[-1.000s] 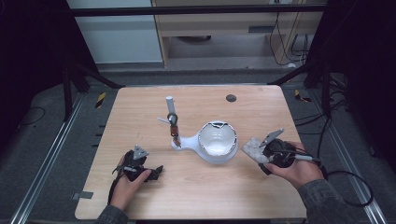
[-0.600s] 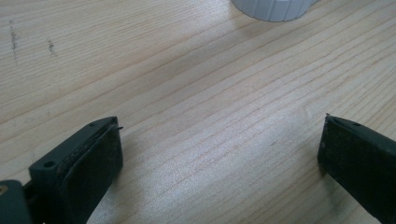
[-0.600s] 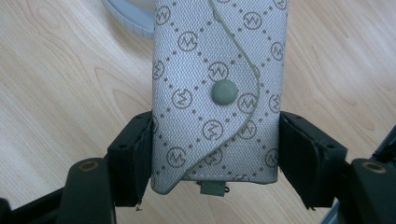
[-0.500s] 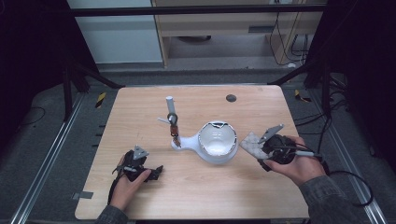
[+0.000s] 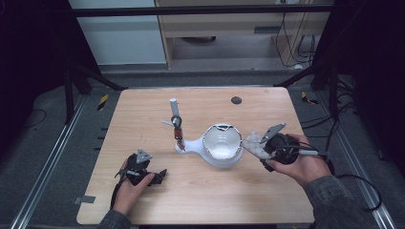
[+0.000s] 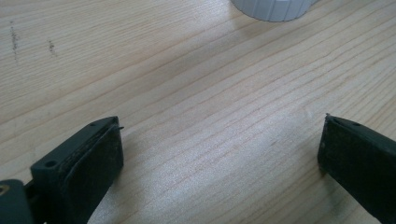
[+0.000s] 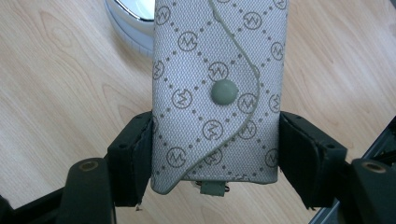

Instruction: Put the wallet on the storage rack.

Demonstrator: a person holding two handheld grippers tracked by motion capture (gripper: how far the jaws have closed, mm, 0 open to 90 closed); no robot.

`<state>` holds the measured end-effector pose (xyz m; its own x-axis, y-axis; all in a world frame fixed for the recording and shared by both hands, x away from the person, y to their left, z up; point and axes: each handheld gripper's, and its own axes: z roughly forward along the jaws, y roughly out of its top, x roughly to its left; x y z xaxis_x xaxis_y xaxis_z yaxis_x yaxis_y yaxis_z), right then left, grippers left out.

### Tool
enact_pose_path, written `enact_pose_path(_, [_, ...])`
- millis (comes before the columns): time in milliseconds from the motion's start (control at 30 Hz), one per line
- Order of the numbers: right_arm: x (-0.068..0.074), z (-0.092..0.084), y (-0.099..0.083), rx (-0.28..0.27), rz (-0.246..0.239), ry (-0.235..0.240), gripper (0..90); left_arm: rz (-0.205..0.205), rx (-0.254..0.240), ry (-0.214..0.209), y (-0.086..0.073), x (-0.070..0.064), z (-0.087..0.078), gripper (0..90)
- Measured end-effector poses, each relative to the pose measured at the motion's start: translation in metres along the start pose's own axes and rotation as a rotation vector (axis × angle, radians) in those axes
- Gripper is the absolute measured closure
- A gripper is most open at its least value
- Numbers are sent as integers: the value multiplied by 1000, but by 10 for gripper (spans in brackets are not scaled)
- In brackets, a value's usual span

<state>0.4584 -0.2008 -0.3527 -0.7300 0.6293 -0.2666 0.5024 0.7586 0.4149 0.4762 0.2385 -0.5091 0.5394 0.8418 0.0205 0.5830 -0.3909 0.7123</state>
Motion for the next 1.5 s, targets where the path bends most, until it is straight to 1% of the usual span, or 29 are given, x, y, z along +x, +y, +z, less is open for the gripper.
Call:
enact_pose_path(167, [1, -2, 8, -9, -9, -3, 316, 0, 0, 0, 0, 0, 0, 0])
enact_pose_path(233, [2, -3, 10, -13, -23, -4, 317, 0, 0, 0, 0, 0, 0, 0])
enact_pose_path(400, [3, -5, 17, -15, -36, -6, 317, 0, 0, 0, 0, 0, 0, 0])
enact_pose_path(667, [9, -3, 31, -12, -71, -2, 317, 0, 0, 1, 0, 0, 0, 0])
enact_pose_path(700, [11, -3, 33, -12, -68, -1, 317, 0, -1, 1, 0, 0, 0, 0])
enact_pose_path(767, [12, -3, 35, -17, -82, 2, 317, 0, -1, 1, 0, 0, 0, 0])
enact_pose_path(833, [13, -2, 37, -15, -81, 3, 317, 0, -1, 1, 0, 0, 0, 0])
enact_pose_path(867, [15, -1, 39, -9, -91, 4, 317, 1, -1, 1, 0, 0, 0, 0])
enact_pose_path(933, [16, 0, 42, -13, -103, 3, 317, 1, -1, 1, 0, 0, 0, 0])
enact_pose_path(1233, [21, 0, 54, -12, -127, 5, 317, -3, -3, 2, 0, 0, 0, 0])
enact_pose_path(1433, [25, 3, 61, 3, -142, 8, 317, -1, -3, 2, 0, 0, 0, 0])
enact_pose_path(1500, [26, 5, 63, 8, -155, 8, 317, 1, -3, 2, 0, 0, 0, 0])
